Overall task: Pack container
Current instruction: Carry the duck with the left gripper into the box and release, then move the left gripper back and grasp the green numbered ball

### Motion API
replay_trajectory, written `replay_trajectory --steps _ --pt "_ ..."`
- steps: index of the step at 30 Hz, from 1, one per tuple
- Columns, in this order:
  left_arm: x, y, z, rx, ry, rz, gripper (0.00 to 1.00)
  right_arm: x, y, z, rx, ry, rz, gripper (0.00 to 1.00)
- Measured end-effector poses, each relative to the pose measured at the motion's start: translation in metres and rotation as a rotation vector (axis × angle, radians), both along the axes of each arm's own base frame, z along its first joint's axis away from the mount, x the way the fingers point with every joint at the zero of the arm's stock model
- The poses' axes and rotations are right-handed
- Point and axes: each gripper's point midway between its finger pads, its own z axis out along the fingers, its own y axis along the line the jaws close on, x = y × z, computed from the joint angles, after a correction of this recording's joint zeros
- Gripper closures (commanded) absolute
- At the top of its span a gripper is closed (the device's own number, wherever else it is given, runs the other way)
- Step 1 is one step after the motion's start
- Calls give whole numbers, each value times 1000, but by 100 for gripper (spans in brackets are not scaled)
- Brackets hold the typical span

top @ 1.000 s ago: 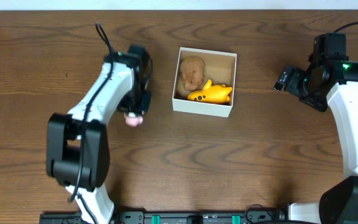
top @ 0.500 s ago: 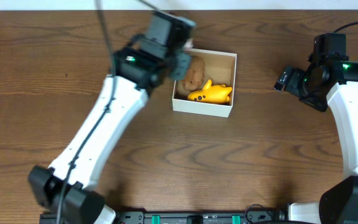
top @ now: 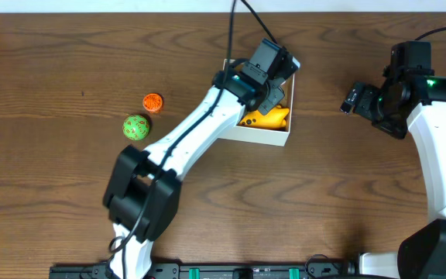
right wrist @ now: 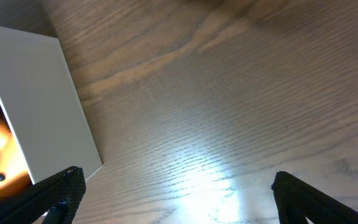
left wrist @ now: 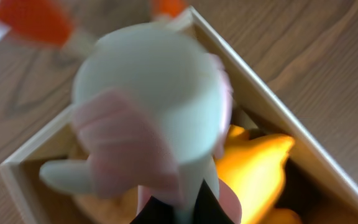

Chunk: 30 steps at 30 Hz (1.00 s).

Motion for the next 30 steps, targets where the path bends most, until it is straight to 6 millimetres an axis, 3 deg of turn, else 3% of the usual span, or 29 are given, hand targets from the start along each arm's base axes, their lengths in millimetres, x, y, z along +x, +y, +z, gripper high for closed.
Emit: replay_trajectory --steps 5,6,7,9,11,12,13,18,21,23,27,30 --pt "9 -8 -13 21 -36 -54 86 -1 0 0 1 3 0 1" --pt "11 -9 -11 20 -48 -62 79 -1 0 0 1 3 0 1" --pt "12 -10 -10 19 -59 -70 64 -1 0 0 1 3 0 1" --pt "12 -11 -10 24 -64 -81 51 -1 0 0 1 3 0 1" --pt "9 -10 -11 32 -55 -86 18 -1 0 0 1 3 0 1" --pt "8 -10 -13 38 -48 -87 14 -1 0 0 1 4 0 1" --pt "5 -8 -14 47 -37 -86 1 -1 0 0 2 5 0 1" --pt "1 6 -18 107 -17 -62 2 -3 1 -1 3 11 1 1" --pt "-2 20 -4 147 -33 -25 2 -3 1 -1 3 12 1 1" --pt "-7 31 17 164 -56 -5 2 -3 1 -1 3 12 1 1" --pt "-28 60 79 160 -111 36 2 -3 1 -1 4 12 1 1" --pt "-45 96 122 134 -132 118 2 -3 1 -1 4 12 1 1"
